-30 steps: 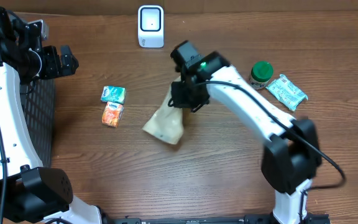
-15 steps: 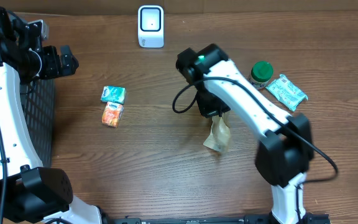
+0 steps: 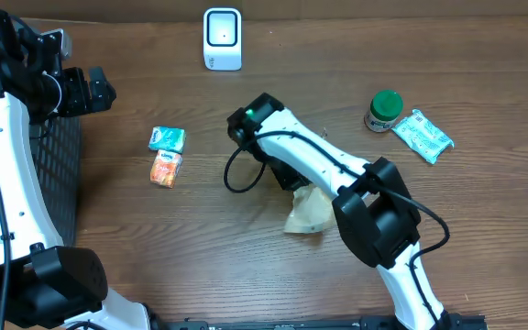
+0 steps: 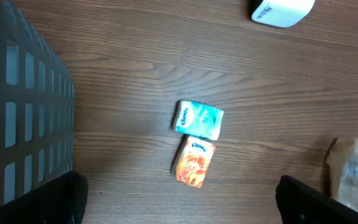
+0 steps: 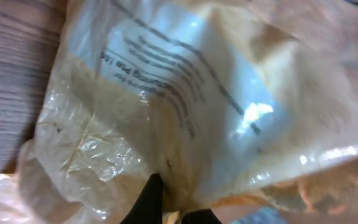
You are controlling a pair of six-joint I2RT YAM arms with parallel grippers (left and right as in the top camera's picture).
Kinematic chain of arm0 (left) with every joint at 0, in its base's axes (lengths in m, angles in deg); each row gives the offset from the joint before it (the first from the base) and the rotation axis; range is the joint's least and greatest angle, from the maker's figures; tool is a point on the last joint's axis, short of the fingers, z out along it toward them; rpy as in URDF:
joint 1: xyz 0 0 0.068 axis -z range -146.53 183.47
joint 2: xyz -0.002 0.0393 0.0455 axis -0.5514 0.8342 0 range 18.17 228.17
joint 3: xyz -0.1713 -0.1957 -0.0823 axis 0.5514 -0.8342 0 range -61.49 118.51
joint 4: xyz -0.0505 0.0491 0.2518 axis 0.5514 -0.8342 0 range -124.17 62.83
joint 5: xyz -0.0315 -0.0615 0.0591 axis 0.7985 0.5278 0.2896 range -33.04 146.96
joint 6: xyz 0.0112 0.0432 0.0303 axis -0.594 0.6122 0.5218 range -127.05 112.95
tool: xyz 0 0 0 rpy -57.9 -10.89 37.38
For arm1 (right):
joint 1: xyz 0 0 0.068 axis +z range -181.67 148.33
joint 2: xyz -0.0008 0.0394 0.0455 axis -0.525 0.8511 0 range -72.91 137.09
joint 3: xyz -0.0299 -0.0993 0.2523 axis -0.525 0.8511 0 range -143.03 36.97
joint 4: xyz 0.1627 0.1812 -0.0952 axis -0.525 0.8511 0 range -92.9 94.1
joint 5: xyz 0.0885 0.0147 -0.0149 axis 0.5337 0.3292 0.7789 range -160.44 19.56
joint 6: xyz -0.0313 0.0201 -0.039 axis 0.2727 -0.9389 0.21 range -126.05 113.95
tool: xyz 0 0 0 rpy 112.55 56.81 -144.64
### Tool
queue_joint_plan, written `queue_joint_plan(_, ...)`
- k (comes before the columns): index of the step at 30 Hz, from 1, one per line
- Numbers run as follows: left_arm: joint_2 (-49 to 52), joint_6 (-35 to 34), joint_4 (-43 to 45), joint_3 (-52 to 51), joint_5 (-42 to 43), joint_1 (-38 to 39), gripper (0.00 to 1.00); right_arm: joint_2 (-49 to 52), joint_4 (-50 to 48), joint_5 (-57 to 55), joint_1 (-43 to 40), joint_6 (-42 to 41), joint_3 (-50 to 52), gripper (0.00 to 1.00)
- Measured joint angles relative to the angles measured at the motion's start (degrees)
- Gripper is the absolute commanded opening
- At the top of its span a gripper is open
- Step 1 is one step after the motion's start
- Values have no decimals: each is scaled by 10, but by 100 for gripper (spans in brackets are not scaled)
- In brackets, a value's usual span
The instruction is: Scan the item barcode
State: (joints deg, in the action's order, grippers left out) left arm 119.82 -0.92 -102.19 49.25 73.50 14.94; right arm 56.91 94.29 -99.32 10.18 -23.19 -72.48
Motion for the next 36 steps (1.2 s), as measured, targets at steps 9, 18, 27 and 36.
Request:
queue_joint_plan(9, 0, 0, 0, 0, 0, 0, 100, 0, -1, -146, -8, -1, -31, 4)
queue_joint_plan(18, 0, 0, 0, 0, 0, 0, 100, -2, -5, -233, -8, 75, -31, 4)
queue_joint_plan(27, 0, 0, 0, 0, 0, 0, 100, -2, -63, -174, -9, 134, -30, 4)
queue_joint_plan(36, 0, 0, 0, 0, 0, 0, 100, -2, -83, -91, -4, 145, -30, 22)
